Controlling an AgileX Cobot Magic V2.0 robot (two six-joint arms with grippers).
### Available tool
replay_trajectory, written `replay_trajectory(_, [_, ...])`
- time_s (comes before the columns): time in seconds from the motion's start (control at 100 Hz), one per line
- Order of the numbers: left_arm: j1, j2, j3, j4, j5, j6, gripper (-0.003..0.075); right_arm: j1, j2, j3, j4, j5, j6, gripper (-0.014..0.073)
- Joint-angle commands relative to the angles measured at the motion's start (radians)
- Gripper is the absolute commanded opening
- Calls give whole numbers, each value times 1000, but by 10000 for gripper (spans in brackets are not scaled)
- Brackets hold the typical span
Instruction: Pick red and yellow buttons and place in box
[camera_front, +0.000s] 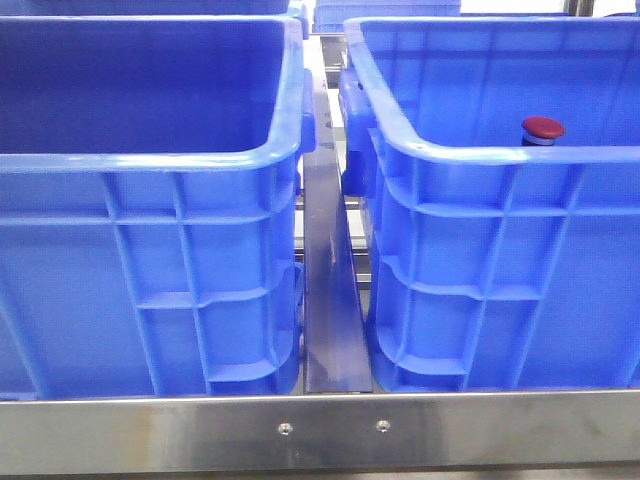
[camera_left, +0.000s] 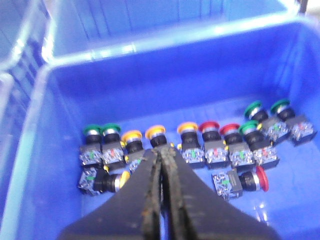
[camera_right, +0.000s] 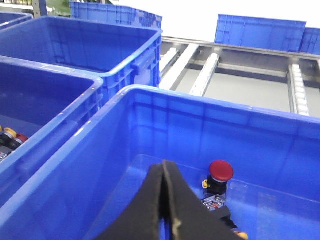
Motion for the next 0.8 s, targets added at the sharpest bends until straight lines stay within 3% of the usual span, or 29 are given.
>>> replay_trajectory(0.0, [3, -77, 13, 3, -103, -12, -20, -5, -56, -3, 27, 4, -14, -96])
replay_trajectory(0.36, [3, -381, 148, 18, -92, -12, -20, -5, -312, 133, 27, 89, -14, -96])
replay_trajectory(0.79, [3, -410, 159, -27, -59, -12, -20, -5, -346, 174, 27, 88, -14, -96])
